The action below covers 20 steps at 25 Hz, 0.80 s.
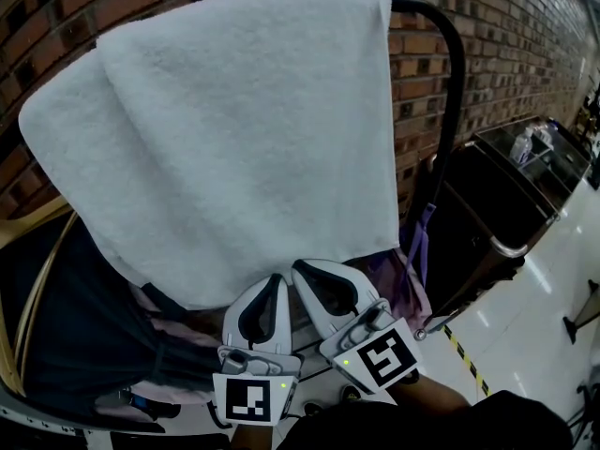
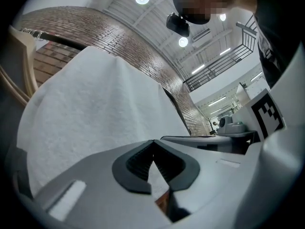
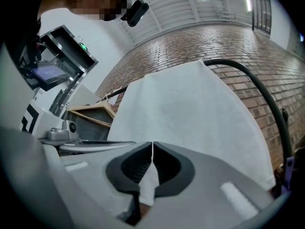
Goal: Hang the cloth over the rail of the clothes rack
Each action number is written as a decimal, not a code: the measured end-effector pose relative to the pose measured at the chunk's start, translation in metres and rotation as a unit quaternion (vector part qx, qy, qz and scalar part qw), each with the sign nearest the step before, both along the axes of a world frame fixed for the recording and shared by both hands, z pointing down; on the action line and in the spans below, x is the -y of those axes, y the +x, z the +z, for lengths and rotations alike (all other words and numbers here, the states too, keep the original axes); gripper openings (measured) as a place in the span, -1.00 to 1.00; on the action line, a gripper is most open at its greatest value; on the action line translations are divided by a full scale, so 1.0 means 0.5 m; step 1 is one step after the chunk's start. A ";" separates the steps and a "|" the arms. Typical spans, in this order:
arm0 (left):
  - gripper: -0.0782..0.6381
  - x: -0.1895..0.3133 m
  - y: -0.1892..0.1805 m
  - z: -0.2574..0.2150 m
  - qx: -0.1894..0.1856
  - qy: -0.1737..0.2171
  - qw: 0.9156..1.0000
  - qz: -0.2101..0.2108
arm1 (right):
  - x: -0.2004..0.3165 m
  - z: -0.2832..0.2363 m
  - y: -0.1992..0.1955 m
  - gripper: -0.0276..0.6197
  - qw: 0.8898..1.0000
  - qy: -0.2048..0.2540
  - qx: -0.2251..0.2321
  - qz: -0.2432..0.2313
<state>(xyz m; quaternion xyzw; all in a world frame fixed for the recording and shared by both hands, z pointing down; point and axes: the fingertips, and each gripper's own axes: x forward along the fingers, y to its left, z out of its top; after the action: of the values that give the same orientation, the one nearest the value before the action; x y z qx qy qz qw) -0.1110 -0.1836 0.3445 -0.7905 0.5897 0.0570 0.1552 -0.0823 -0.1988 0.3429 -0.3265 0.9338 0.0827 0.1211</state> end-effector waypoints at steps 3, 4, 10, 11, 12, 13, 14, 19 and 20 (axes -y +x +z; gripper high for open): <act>-0.76 0.003 -0.001 0.006 0.004 -0.008 1.000 0.003 | 0.003 0.002 -0.004 -0.88 1.000 0.003 -0.003 0.004; -0.76 0.004 -0.003 0.006 0.004 -0.007 1.000 0.003 | 0.004 0.002 -0.005 -0.88 1.000 0.003 -0.004 0.005; -0.76 0.008 -0.007 0.010 0.005 -0.012 1.000 0.009 | 0.008 0.004 -0.013 -0.88 1.000 0.003 -0.007 0.011; -0.76 0.008 -0.006 0.012 0.005 -0.015 1.000 0.010 | 0.008 0.004 -0.014 -0.88 1.000 0.003 -0.008 0.012; -0.76 0.009 -0.005 0.012 0.005 -0.016 1.000 0.012 | 0.009 0.005 -0.015 -0.88 1.000 0.004 -0.008 0.013; -0.76 0.010 -0.005 0.012 0.005 -0.017 1.000 0.013 | 0.010 0.004 -0.016 -0.88 1.000 0.004 -0.009 0.014; -0.76 0.011 -0.006 0.012 0.006 -0.017 1.000 0.013 | 0.011 0.004 -0.017 -0.88 1.000 0.005 -0.010 0.015; -0.76 0.013 -0.009 0.013 0.006 -0.017 1.000 0.014 | 0.012 0.005 -0.023 -0.88 1.000 0.005 -0.013 0.016; -0.76 0.012 -0.010 0.013 0.006 -0.017 1.000 0.014 | 0.012 0.006 -0.024 -0.88 1.000 0.005 -0.013 0.016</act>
<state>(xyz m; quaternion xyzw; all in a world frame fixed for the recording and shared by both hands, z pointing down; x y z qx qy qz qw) -0.1160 -0.1898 0.3512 -0.8016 0.5785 0.0447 0.1445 -0.0945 -0.2045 0.3457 -0.3394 0.9296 0.0935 0.1092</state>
